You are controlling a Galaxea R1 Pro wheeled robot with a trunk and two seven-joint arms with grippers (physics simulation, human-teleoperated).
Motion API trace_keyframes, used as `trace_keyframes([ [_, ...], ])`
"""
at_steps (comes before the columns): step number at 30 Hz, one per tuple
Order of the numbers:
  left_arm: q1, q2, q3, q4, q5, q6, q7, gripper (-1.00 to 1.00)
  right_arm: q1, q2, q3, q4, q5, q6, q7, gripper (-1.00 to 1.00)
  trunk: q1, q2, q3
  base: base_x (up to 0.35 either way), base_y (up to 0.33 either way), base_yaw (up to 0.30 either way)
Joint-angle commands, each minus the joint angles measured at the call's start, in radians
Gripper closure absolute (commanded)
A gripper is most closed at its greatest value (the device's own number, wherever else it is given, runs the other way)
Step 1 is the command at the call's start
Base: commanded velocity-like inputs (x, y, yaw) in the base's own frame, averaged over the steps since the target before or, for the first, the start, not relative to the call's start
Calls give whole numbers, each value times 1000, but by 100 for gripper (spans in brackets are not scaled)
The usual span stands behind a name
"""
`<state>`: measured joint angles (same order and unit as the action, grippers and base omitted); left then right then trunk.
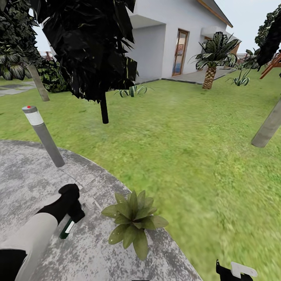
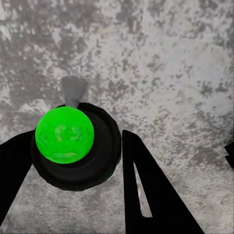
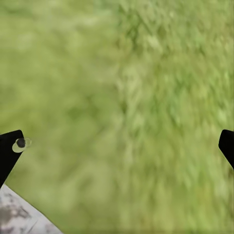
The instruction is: Pick up the pesticide atomizer in the garden and spray insectifuge to fully cover both potted plants in the garden.
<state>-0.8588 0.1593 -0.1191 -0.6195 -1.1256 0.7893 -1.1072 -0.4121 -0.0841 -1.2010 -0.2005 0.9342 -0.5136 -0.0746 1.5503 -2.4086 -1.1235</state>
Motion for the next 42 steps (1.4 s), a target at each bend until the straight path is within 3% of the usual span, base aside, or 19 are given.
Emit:
trace_keyframes([
  [1,0,-1,-5,-17,-5,7,-7,100,-1,0,-5,1,11,-3,-7,-100,0,0,-1,0,0,0],
  [5,0,-5,-8,-58,-6,15,2,100,-1,0,-5,1,11,-3,-7,-100,0,0,-1,0,0,8],
  [16,76,-1,-9,-50,-5,14,7,100,-1,0,-5,1,9,-3,-7,-100,0,0,-1,0,0,85],
  [31,114,-7,-8,-45,-6,13,37,100,-1,0,-5,1,10,-3,-7,-100,0,0,-1,110,0,-15],
  [35,116,3,-8,-44,-5,14,84,100,-1,0,-5,1,9,-3,-7,-100,0,0,-1,1,0,-182],
  [42,151,-20,-8,-41,-2,9,95,100,-1,0,-5,1,9,-3,-7,-100,0,0,-1,0,0,-16],
])
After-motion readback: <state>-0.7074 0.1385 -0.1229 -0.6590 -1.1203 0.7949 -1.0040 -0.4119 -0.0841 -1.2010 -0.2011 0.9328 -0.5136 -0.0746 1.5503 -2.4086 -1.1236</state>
